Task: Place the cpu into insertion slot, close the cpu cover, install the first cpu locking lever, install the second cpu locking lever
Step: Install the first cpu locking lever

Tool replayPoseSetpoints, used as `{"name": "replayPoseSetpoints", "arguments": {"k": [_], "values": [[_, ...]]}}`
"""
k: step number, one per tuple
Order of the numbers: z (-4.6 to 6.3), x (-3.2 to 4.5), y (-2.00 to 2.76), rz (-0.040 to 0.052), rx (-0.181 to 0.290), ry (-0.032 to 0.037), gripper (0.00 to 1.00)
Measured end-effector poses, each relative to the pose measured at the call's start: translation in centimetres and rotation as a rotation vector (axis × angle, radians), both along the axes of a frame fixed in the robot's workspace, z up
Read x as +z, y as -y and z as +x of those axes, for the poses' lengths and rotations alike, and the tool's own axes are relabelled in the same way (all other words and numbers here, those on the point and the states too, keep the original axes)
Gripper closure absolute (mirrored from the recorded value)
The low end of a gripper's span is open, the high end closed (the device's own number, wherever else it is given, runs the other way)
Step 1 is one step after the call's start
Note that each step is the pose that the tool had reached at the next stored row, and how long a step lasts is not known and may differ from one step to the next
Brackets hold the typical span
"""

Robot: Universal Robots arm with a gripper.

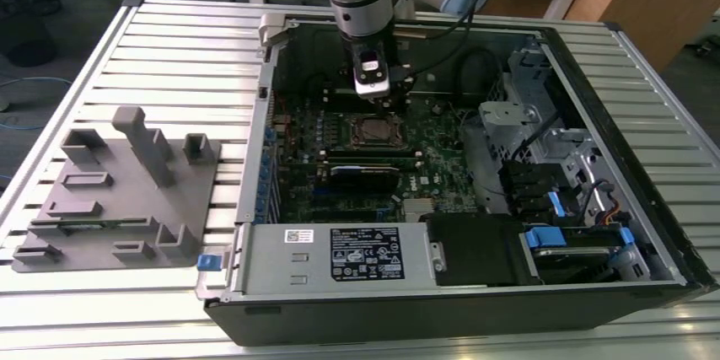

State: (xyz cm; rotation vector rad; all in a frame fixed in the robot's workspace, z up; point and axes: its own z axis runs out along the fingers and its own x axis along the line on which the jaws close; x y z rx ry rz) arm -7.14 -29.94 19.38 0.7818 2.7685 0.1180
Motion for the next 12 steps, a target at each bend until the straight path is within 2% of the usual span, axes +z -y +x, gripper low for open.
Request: {"name": "replayPoseSetpoints", "arguments": {"k": [12], "values": [[0.00,0.10,-0.14,0.0000,-0.023,0.0000,0.89]]}}
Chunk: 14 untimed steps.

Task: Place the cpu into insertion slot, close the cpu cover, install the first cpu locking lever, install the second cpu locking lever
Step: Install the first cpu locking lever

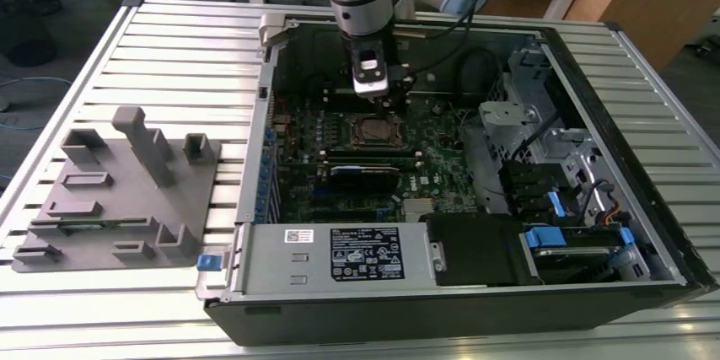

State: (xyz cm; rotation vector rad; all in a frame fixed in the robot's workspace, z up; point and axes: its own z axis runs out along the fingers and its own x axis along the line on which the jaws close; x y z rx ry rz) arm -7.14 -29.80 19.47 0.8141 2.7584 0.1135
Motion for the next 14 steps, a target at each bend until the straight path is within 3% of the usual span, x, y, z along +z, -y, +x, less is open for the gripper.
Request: {"name": "replayPoseSetpoints", "arguments": {"k": [14], "values": [[0.00,0.30,-0.52,0.0001,-0.046,0.0000,0.89]]}}
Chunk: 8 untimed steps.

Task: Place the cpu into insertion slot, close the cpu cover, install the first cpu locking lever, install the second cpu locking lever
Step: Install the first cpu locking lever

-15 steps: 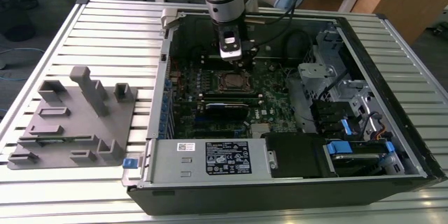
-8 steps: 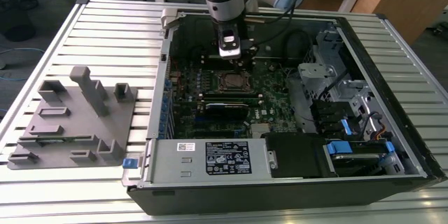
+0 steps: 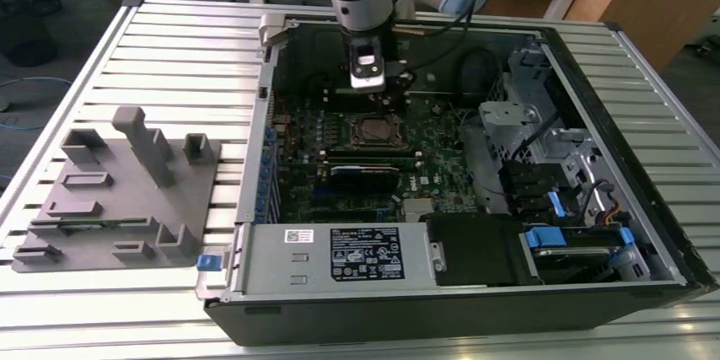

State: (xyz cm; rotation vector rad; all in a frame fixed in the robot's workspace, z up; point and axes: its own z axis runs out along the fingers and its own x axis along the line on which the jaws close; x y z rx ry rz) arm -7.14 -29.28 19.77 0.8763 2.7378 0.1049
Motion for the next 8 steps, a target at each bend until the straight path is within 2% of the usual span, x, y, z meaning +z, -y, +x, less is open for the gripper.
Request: {"name": "replayPoseSetpoints", "arguments": {"k": [8], "values": [[0.00,0.25,-0.22,0.0004,-0.028,0.0000,0.89]]}}
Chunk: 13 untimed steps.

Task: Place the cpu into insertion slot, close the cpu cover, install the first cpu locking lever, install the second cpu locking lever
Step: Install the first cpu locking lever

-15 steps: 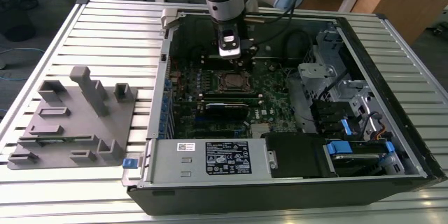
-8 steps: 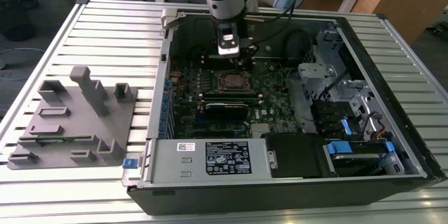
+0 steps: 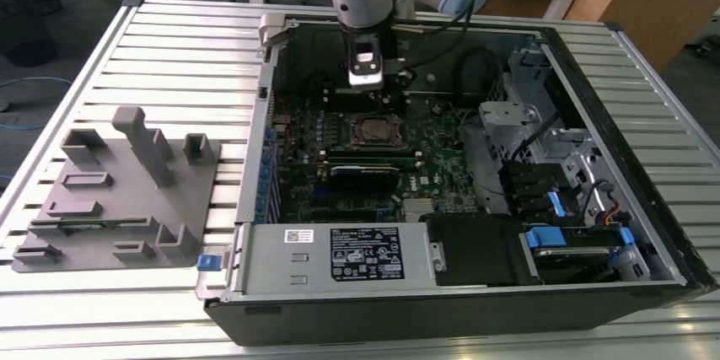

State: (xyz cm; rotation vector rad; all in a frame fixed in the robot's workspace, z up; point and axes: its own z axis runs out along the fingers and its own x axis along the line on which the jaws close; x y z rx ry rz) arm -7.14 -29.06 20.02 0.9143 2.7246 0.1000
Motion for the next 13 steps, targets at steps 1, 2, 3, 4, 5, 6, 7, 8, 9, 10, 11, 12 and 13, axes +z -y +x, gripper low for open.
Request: {"name": "replayPoseSetpoints", "arguments": {"k": [1,2,3,4,5,6,7,8,9,10,11,12,13], "values": [[0.00,0.02,-0.03,0.0001,-0.003,0.0001,0.89],[0.00,0.02,-0.05,0.0002,-0.007,0.0001,0.89],[0.00,0.03,-0.07,0.0003,-0.011,0.0001,0.89],[-0.01,0.04,-0.08,0.0004,-0.014,0.0001,0.89],[-0.02,0.04,-0.09,0.0004,-0.017,-0.0001,0.89],[-0.03,0.05,-0.10,0.0005,-0.020,-0.0001,0.89],[-0.04,0.05,-0.12,0.0007,-0.024,-0.0002,0.89],[-0.05,0.05,-0.14,0.0011,-0.027,-0.0001,0.89],[-0.06,0.05,-0.16,0.0016,-0.031,0.0001,0.89],[-0.07,0.05,-0.18,0.0019,-0.034,0.0002,0.89],[-0.08,0.05,-0.20,0.0021,-0.038,0.0003,0.89],[-0.10,0.05,-0.22,0.0022,-0.041,0.0003,0.89],[-0.11,0.05,-0.24,0.0023,-0.044,0.0004,0.89]]}}
